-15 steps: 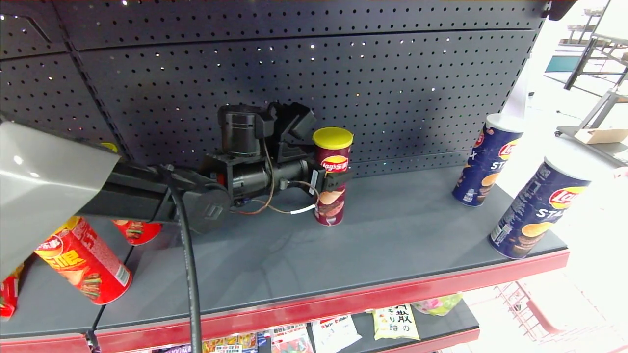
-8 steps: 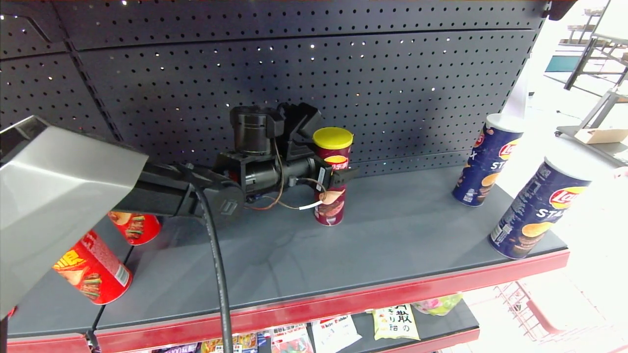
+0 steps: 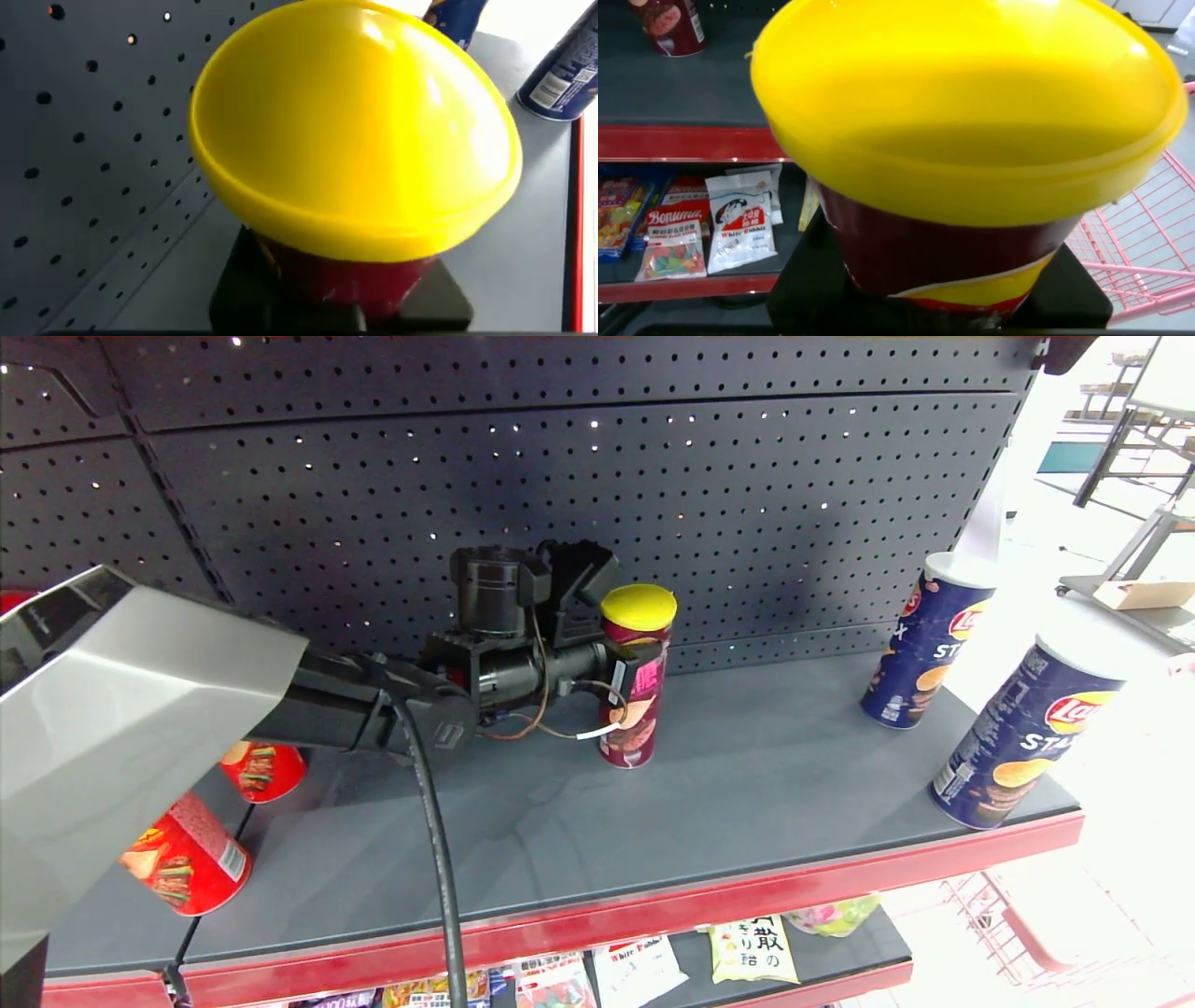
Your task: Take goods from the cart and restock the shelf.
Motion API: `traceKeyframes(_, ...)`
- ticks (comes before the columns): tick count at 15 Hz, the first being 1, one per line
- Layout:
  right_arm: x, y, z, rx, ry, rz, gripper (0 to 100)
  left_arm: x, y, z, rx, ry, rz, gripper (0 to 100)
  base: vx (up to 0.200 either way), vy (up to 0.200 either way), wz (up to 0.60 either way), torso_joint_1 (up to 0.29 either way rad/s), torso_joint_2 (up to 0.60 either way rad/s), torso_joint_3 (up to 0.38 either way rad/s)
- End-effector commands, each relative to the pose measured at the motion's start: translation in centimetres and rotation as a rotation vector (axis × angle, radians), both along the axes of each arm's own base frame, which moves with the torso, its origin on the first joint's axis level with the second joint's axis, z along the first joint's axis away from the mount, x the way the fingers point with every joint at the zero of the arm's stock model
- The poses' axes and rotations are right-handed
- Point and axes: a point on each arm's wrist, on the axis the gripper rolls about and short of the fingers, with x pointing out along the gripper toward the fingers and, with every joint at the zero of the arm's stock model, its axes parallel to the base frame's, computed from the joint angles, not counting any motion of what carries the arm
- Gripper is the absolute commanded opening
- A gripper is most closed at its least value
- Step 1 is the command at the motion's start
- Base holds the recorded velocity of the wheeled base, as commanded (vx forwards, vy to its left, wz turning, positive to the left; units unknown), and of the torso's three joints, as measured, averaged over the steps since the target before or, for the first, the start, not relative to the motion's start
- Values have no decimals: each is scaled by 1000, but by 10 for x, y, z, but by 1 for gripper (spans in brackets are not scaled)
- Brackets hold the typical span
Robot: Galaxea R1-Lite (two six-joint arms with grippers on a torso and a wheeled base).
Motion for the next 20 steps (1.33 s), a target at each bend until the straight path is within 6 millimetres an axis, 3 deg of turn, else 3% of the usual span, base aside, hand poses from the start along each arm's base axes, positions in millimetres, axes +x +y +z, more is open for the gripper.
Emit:
traceKeyframes(1, 0, 0, 0, -1, 2, 0, 0, -1, 0, 0, 0, 1, 0, 0, 0, 0, 0, 0, 0, 0)
traceKeyframes(6, 0, 0, 0, -1, 3, 0, 0, -32, 20, 29, -43, 21, 2, 0, 0, 0, 0, 0, 0, 0)
traceKeyframes(8, 0, 0, 0, -1, 3, 0, 0, -73, 43, 40, -66, 63, 3, 0, 0, 0, 0, 0, 0, 0)
traceKeyframes(11, 1, 0, 0, -1, 7, 0, 0, -102, 58, 34, -41, 98, -4, 0, 0, 0, 0, 0, 0, 0)
traceKeyframes(13, 1, 0, 0, -1, 5, 0, 0, -118, 51, 24, -33, 94, -28, 0, 0, 0, 0, 0, 0, 0)
traceKeyframes(16, 1, 0, 0, -1, 5, -1, 0, -132, 39, 14, -30, 88, -37, 0, 0, 0, 0, 0, 0, 0)
traceKeyframes(20, 0, 0, 1, 0, -1, 0, 0, -132, 39, 8, -16, 102, -2, 0, 0, 0, 0, 0, 0, 0)
